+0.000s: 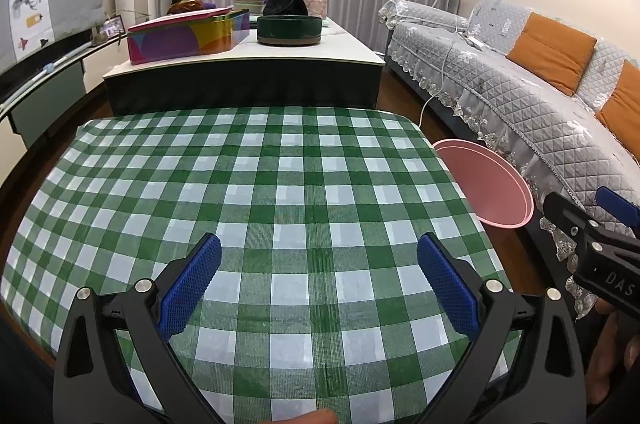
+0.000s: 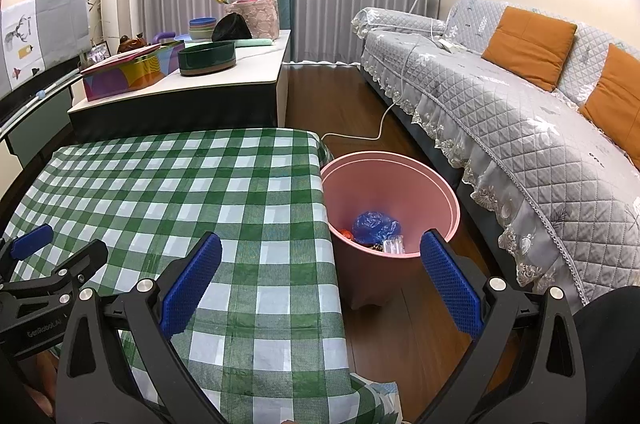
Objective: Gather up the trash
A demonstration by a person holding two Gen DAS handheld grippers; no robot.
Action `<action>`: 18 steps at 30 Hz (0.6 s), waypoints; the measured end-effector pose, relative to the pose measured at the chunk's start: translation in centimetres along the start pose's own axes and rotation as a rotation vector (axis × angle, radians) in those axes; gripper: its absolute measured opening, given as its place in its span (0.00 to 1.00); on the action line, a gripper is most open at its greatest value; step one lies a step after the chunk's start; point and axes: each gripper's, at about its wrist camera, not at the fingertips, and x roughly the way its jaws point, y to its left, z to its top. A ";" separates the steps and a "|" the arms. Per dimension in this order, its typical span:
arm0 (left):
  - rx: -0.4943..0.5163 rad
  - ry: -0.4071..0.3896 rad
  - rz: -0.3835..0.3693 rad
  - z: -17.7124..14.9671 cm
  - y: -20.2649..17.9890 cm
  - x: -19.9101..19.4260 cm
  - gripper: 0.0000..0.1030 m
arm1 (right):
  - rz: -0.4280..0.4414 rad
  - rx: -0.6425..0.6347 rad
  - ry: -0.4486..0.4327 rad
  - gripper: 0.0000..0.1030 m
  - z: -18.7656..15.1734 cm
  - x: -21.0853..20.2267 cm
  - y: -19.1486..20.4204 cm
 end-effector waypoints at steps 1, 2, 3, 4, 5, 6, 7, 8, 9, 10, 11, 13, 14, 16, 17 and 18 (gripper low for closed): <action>-0.005 0.000 -0.006 0.0 0.1 0.0 0.92 | 0.000 -0.001 0.000 0.95 0.0 0.0 0.0; -0.010 0.001 -0.010 0.0 0.1 0.0 0.92 | 0.000 -0.001 0.000 0.95 0.0 0.0 0.0; -0.013 0.003 -0.012 0.0 0.1 0.0 0.92 | 0.000 -0.001 0.000 0.95 0.0 0.0 0.0; -0.014 0.003 -0.012 0.0 0.1 0.1 0.92 | 0.000 0.000 0.000 0.95 0.0 0.0 0.0; -0.014 0.003 -0.014 -0.1 0.1 0.0 0.92 | 0.000 -0.001 0.000 0.95 0.0 0.0 0.0; -0.015 0.001 -0.019 -0.1 0.1 0.0 0.92 | 0.000 -0.001 0.000 0.95 0.0 0.0 0.0; -0.014 -0.002 -0.023 -0.1 0.1 0.0 0.92 | 0.000 -0.001 -0.001 0.95 0.0 0.0 0.0; -0.012 -0.004 -0.026 -0.1 0.0 -0.1 0.92 | 0.000 -0.001 0.000 0.95 0.0 0.0 0.0; -0.010 -0.006 -0.029 -0.1 0.0 -0.1 0.92 | 0.000 -0.001 0.000 0.95 0.0 0.0 0.0; -0.010 -0.006 -0.032 -0.1 -0.1 -0.1 0.92 | 0.001 -0.002 0.000 0.95 0.0 0.0 -0.1; -0.010 -0.005 -0.033 -0.1 -0.1 -0.1 0.92 | 0.001 -0.001 0.000 0.95 0.0 0.0 0.0; -0.011 -0.003 -0.032 -0.1 -0.2 -0.1 0.92 | 0.000 -0.001 0.001 0.95 0.0 0.0 0.0; -0.013 0.001 -0.030 -0.1 -0.1 0.0 0.92 | 0.000 -0.001 0.001 0.95 0.0 0.0 0.0; -0.014 0.005 -0.027 -0.1 -0.1 0.0 0.92 | 0.000 -0.001 0.001 0.95 0.0 0.0 0.0; -0.013 0.008 -0.027 -0.1 -0.2 0.1 0.92 | 0.000 -0.001 0.000 0.95 0.0 0.0 0.0; -0.014 0.011 -0.029 -0.1 -0.2 0.1 0.92 | 0.000 0.000 0.001 0.95 0.0 0.0 0.0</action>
